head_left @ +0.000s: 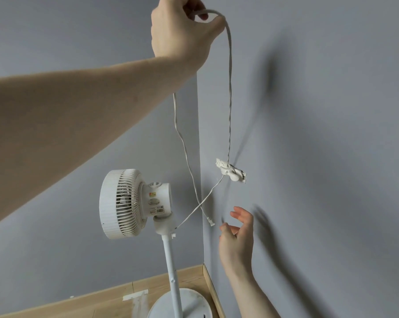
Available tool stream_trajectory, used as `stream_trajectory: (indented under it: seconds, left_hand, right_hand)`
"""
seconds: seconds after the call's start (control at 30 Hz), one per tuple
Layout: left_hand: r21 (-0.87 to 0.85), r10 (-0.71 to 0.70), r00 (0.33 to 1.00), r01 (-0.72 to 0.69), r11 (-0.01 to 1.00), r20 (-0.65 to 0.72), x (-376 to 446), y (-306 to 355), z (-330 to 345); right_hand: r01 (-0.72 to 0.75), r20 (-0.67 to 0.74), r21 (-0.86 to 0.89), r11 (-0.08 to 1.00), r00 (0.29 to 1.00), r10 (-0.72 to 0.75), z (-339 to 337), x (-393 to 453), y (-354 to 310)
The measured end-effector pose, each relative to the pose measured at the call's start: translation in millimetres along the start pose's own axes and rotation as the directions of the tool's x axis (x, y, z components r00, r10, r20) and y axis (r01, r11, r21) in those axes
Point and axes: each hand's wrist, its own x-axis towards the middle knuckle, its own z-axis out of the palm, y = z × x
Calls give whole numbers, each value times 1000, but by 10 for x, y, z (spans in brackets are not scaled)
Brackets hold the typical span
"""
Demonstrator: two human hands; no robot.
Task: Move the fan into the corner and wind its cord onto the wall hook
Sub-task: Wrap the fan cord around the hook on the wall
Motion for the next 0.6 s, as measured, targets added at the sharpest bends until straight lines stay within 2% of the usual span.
stream_trajectory:
  seconds: [0.13, 0.23, 0.37, 0.5, 0.6]
  left_hand:
    - [38, 154, 987, -156, 987, 48, -152, 77, -110]
    - [67, 305, 944, -315, 947, 126, -259, 135, -215]
    - [86, 407, 896, -426, 901, 177, -362, 186, -382]
    - [26, 434, 873, -450, 893, 222, -445, 193, -504]
    - [39, 349, 884, -379, 925, 312, -517, 182, -524]
  right_hand:
    - [21, -3, 13, 1000, 1000, -21, 48, -17, -9]
    - [37, -3, 24, 999, 999, -37, 59, -16, -16]
    - [79, -5, 45, 996, 997, -79, 62, -28, -95]
    - [133, -28, 123, 983, 991, -130, -8, 29, -307]
    - [184, -42, 173, 968, 983, -179, -84, 76, -525]
